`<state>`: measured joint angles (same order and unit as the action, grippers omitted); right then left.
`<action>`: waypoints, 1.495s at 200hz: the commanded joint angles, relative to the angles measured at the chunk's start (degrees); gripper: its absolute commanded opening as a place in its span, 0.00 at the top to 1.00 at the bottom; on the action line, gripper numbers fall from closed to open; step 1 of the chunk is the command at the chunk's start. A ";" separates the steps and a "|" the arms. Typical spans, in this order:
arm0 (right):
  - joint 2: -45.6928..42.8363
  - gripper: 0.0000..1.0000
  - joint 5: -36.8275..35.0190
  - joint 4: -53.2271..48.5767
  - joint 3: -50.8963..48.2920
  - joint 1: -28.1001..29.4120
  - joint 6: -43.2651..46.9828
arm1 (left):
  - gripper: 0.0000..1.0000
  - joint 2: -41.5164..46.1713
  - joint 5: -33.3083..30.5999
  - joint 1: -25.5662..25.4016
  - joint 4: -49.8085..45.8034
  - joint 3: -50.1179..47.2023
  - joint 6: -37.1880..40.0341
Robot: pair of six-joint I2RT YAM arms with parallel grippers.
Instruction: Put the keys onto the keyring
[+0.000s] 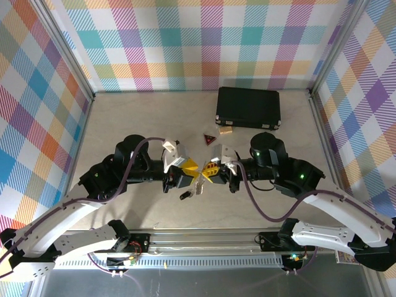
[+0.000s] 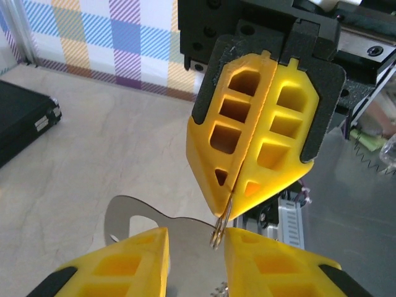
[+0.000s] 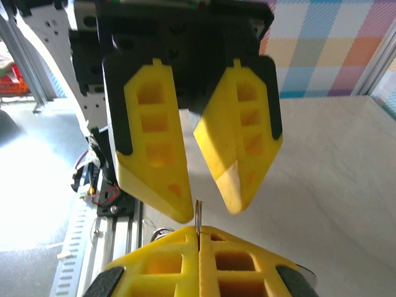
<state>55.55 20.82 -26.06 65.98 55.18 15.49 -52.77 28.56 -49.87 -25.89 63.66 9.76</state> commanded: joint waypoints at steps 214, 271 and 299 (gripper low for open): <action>-1.19 1.00 7.99 7.37 -0.70 -0.60 -3.23 | 1.00 2.08 2.20 -0.85 6.42 -0.31 -1.72; -1.23 1.00 8.30 6.57 -0.32 -0.95 -3.00 | 0.87 1.89 1.77 -0.85 3.74 0.15 -0.35; -1.10 1.00 8.76 6.80 -0.32 -0.95 -3.09 | 0.95 2.04 1.76 -0.85 4.04 -0.03 -0.31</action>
<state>54.92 26.15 -21.10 65.12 54.33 12.03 -51.18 31.42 -50.19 -21.39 63.13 8.71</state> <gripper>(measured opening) 0.063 0.084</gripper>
